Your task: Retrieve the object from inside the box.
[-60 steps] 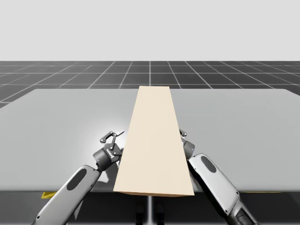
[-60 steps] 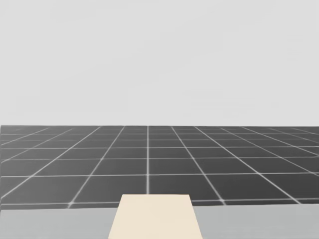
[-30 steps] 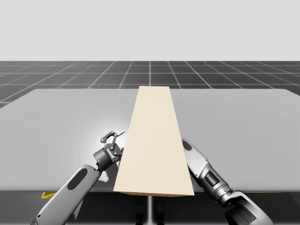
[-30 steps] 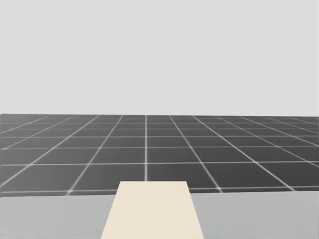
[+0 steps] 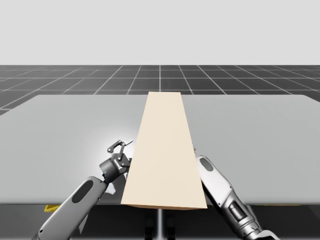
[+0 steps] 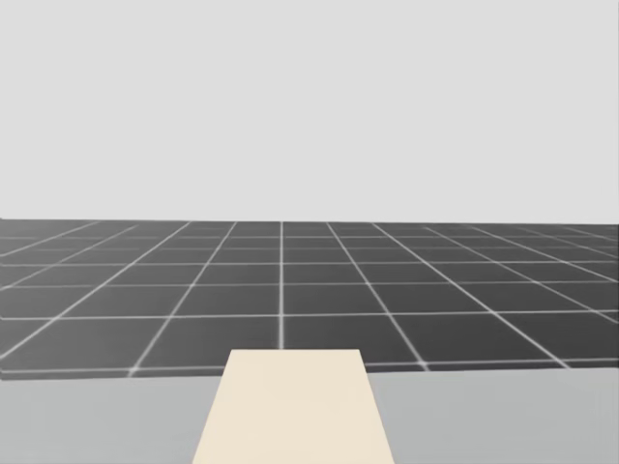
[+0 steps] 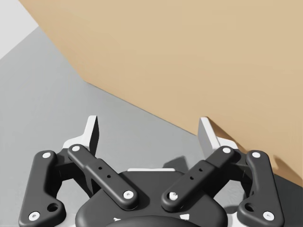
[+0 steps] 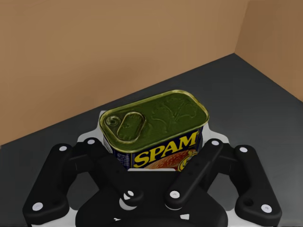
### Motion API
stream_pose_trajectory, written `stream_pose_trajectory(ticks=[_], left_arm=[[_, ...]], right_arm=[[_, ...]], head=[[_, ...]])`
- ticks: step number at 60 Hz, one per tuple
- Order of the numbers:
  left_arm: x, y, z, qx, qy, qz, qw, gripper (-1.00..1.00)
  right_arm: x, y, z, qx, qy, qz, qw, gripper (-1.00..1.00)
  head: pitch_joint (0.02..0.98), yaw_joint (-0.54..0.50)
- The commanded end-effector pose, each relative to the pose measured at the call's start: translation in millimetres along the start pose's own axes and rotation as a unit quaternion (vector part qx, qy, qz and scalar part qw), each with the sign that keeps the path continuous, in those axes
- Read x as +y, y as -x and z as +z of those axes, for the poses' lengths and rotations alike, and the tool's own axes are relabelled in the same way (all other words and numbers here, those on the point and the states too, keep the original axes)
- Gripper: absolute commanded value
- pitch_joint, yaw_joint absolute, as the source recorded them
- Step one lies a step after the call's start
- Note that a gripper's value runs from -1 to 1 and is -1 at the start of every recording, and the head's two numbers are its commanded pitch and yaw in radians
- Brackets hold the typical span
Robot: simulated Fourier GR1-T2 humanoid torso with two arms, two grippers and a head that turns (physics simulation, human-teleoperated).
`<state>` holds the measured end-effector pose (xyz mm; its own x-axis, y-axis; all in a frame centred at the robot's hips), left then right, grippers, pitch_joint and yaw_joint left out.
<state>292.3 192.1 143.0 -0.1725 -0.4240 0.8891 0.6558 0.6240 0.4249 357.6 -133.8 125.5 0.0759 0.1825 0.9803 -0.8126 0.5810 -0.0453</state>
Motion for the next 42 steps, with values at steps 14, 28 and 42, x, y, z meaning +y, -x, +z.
stream_pose_trajectory(ticks=[14, 28, 42], left_arm=[[-1.6, 1.3, 5.2, -0.005, 0.017, 0.015, 0.9997, -1.00], [9.3, 2.5, 11.0, -0.005, 0.002, 0.016, 0.9999, -1.00], [27.5, 4.2, 19.0, -0.008, -0.027, 0.025, 0.9993, -1.00]], right_arm=[[-42.4, -3.9, 122.4, -0.063, 0.180, 0.004, 0.9817, 1.00], [-60.3, -15.0, 175.5, -0.087, 0.234, 0.013, 0.9681, 1.00], [-86.1, -59.8, 189.7, -0.117, 0.270, 0.040, 0.9548, 1.00]], head=[[0.159, -0.07], [0.151, -0.07], [0.143, -0.07]])
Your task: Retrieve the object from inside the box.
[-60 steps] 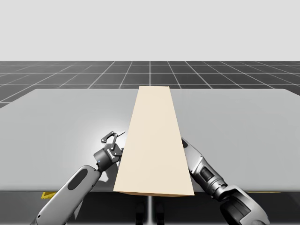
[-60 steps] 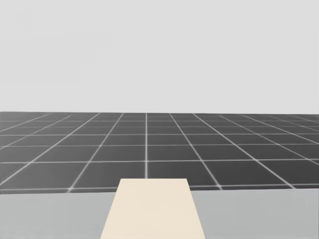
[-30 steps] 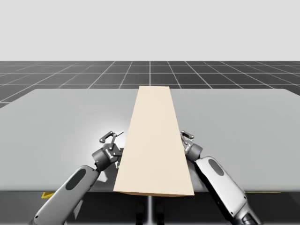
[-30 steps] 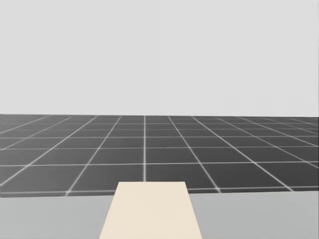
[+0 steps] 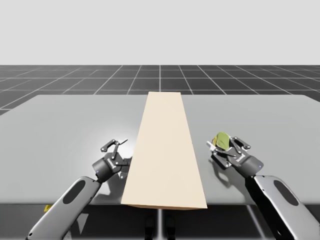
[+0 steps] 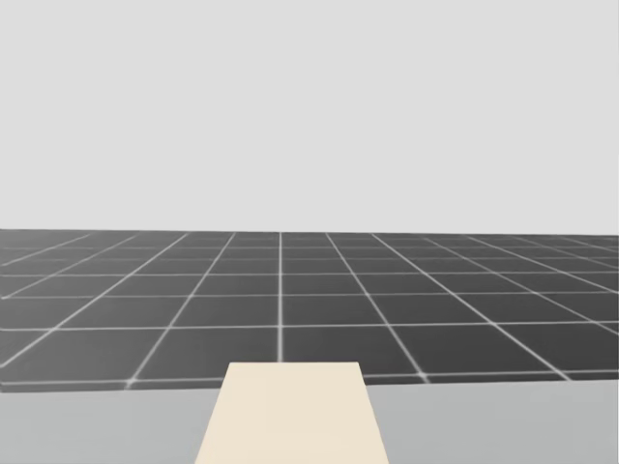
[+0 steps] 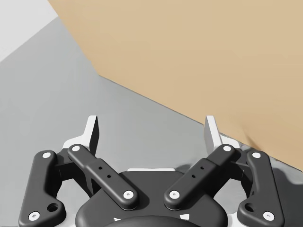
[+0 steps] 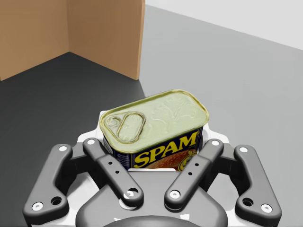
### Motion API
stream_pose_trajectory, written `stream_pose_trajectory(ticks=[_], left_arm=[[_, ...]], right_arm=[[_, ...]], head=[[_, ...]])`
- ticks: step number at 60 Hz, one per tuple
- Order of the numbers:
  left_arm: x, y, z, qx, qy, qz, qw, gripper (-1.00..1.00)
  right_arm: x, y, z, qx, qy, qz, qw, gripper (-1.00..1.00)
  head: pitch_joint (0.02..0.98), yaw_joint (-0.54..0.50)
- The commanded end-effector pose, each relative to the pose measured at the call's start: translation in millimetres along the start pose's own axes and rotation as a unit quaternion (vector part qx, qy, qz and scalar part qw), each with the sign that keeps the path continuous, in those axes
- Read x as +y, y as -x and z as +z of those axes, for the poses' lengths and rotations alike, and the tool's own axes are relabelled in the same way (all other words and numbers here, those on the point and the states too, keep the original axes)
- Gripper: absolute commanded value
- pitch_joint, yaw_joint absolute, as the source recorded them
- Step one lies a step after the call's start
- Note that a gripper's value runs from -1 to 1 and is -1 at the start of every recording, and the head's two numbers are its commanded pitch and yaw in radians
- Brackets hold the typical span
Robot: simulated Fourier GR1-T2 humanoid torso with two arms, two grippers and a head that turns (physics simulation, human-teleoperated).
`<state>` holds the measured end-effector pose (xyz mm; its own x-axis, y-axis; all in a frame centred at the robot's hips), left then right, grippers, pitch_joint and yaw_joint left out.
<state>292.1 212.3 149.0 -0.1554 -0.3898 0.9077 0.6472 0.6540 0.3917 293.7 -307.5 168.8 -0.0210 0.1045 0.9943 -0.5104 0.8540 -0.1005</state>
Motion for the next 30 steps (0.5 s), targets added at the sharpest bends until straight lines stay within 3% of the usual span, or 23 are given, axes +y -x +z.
stream_pose_trajectory(ticks=[1, 6, 18, 30], left_arm=[[13.3, 0.6, 4.6, -0.001, -0.018, 0.005, 0.9998, -1.00], [18.7, 2.2, 6.6, 0.000, -0.026, 0.006, 0.9996, -1.00], [27.2, 4.3, 10.5, 0.001, -0.037, 0.007, 0.9993, -1.00], [31.6, 5.1, 13.2, 0.001, -0.045, 0.008, 0.9990, -1.00]], right_arm=[[-34.6, -56.4, -15.8, -0.064, 0.066, 0.030, 0.9953, 1.00], [-40.4, -89.5, -29.4, -0.084, 0.063, 0.048, 0.9933, 1.00], [-51.2, -143.1, -58.0, -0.118, 0.069, 0.071, 0.9881, 1.00], [-59.8, -192.1, -65.7, -0.155, 0.091, 0.093, 0.9793, 1.00]], head=[[0.143, -0.07], [0.140, -0.06], [0.133, -0.06], [0.133, -0.06]])
